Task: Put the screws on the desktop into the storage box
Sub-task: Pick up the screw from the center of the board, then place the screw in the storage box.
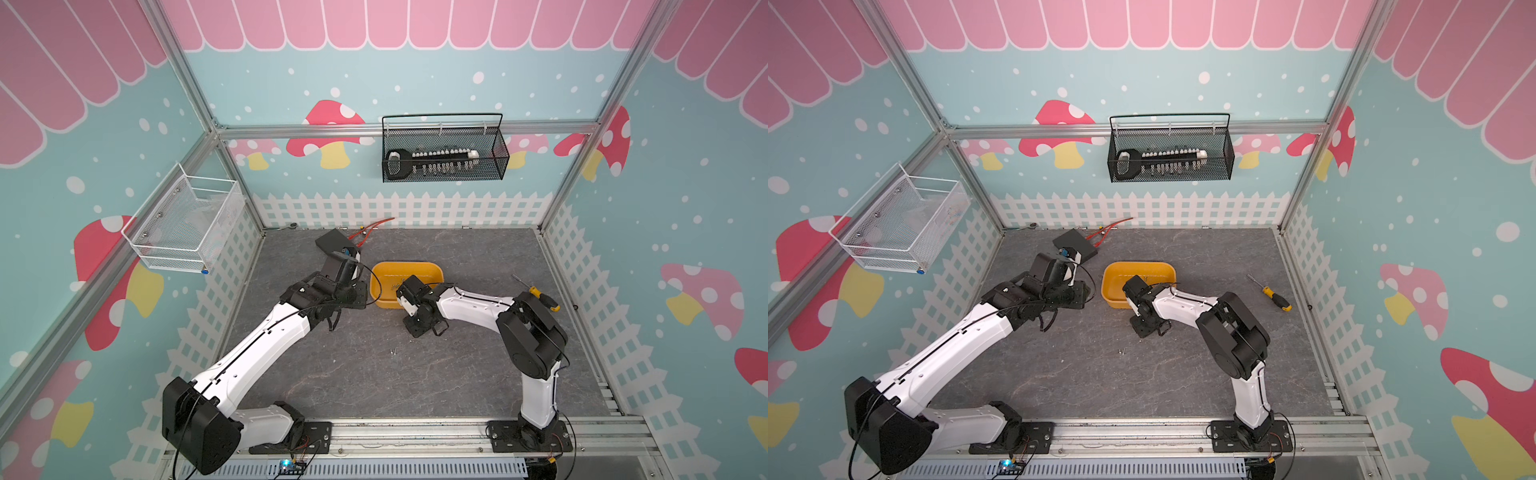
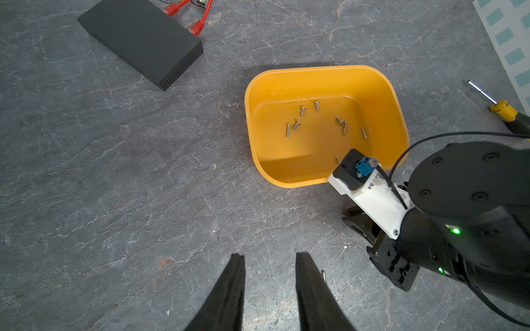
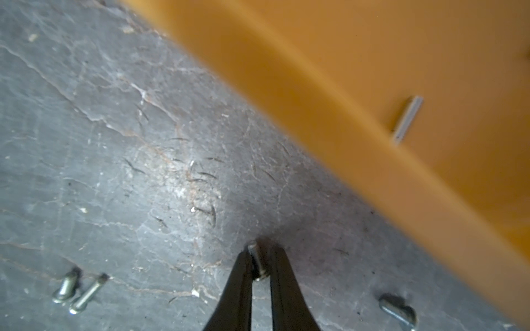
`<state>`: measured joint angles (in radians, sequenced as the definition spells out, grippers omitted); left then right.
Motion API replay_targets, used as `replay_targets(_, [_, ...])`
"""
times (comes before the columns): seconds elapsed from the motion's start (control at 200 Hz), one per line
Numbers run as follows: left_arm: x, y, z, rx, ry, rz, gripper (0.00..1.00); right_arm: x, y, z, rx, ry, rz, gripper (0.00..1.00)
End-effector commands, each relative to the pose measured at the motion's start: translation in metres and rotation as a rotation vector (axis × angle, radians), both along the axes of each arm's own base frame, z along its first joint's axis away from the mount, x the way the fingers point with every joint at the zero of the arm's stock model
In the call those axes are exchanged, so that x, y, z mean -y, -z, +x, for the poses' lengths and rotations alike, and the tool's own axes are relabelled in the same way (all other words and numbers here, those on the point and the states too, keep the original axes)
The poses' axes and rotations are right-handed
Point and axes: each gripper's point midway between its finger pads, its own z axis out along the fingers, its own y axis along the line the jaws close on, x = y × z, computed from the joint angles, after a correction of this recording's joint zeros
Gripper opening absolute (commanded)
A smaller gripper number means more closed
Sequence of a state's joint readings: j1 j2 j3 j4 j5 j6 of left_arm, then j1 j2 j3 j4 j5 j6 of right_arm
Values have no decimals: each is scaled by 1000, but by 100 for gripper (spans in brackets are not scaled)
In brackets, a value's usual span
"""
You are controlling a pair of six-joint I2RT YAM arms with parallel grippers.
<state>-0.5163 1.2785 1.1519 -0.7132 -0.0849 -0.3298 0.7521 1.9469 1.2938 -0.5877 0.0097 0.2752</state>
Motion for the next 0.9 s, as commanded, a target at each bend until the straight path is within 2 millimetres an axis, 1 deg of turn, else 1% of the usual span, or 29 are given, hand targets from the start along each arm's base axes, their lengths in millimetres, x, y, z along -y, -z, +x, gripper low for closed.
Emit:
replay_targets(0.0, [-1,-7,1,18,-2,-13,34,12,12,-11,-37,1,-64,7])
replay_targets(0.045, [-1,-6,1,17,-2,-12,34,12,6,-9,-25,10,-63,5])
replay_targets(0.14, [-2,-8,2,23,-6,-14,34,10,-18,-1,21,33,-46,4])
replay_targets(0.17, [-2,-9,2,26,-9,-14,34,9,-22,1,28,38,-45,4])
replay_targets(0.18, [-2,-9,2,25,-9,-13,34,8,-32,2,46,41,-26,4])
replay_targets(0.195, [-2,-9,2,27,-8,-14,34,6,-41,4,62,43,-13,3])
replay_targets(0.385, [-5,-12,4,33,-22,-14,34,-7,-108,19,158,59,87,2])
replay_targets(0.46, [-6,-11,5,34,-27,-16,34,-14,-129,26,186,53,121,3])
replay_targets(0.535, [-8,-10,5,32,-31,-18,34,-17,-144,36,214,55,120,3])
replay_targets(0.6, [-8,-11,5,35,-33,-24,34,-15,-149,51,226,71,108,3])
replay_targets(0.615, [-9,-11,5,35,-34,-26,34,-14,-147,54,220,75,103,3])
replay_targets(0.62, [-9,-11,5,35,-35,-27,34,-15,-151,56,228,76,110,3])
replay_targets(0.665, [-9,-10,6,36,-36,-29,34,-15,-150,67,226,87,113,3])
replay_targets(0.685, [-9,-10,6,35,-35,-30,34,-16,-157,72,238,93,126,3])
replay_targets(0.695, [-9,-9,6,34,-36,-30,34,-16,-148,76,225,95,114,3])
replay_targets(0.71, [-10,-9,6,34,-37,-29,34,-16,-145,80,221,100,110,3])
replay_targets(0.755, [-11,-8,6,32,-39,-32,34,-15,-142,92,216,114,102,3])
replay_targets(0.785, [-11,-8,6,32,-40,-34,34,-13,-135,100,207,125,89,2])
replay_targets(0.896, [-13,-9,6,35,-41,-40,34,-6,-121,126,196,157,55,2])
